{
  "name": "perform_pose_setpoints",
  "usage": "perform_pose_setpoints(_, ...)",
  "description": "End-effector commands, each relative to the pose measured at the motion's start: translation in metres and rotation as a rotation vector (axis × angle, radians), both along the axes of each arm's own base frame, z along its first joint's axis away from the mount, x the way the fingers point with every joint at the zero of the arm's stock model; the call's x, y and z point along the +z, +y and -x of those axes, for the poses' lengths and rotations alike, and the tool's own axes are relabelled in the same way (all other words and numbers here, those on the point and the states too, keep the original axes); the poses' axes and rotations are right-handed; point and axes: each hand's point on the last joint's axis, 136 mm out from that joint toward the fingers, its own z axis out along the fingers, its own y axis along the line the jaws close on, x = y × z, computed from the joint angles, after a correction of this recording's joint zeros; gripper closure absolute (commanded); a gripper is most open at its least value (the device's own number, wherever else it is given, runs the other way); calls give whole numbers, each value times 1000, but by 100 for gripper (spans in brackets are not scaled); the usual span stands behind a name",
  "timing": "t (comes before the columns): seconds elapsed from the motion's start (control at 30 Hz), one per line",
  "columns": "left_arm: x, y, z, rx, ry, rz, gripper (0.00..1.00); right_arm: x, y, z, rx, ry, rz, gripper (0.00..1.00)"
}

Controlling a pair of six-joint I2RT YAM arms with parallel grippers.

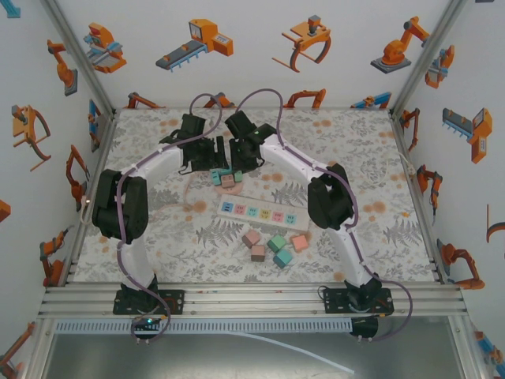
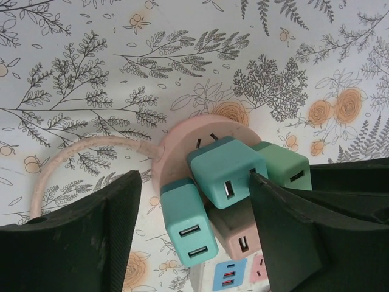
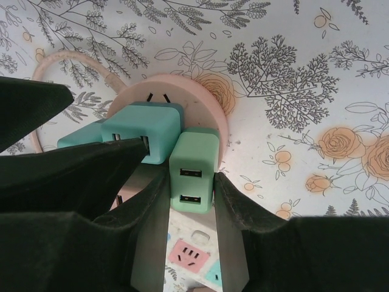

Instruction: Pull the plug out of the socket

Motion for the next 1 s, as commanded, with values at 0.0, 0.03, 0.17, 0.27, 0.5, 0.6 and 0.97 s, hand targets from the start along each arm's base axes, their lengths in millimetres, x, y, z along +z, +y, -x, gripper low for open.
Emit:
perform_pose_setpoints(0.0,-24,11,9,25,63,-68,35,15,7,-2,12,-39,-36,82)
perform_pose_setpoints(0.03,-25,10,9,19,65,-65,36,17,9,-2,16,-39,-46,82)
perform_pose_setpoints(0.17,-35,9,16,-7,89,-94,36,29,14,-4,30,-68,-73,86)
perform_pose_setpoints(0.27,-49,14,26,-13,108,-155,36,40,14,-7,38,-114,-67,90)
perform_pose_setpoints(0.5,-75,21,41,1,149,-233,36,62,20,-15,57,-202,-102,98)
perform_pose_setpoints(0.6,-78,23,41,6,141,-265,36,71,26,-15,90,-242,-122,100)
perform_pose_setpoints(0.97,-76,25,39,26,111,-282,35,70,30,-7,140,-294,-122,100)
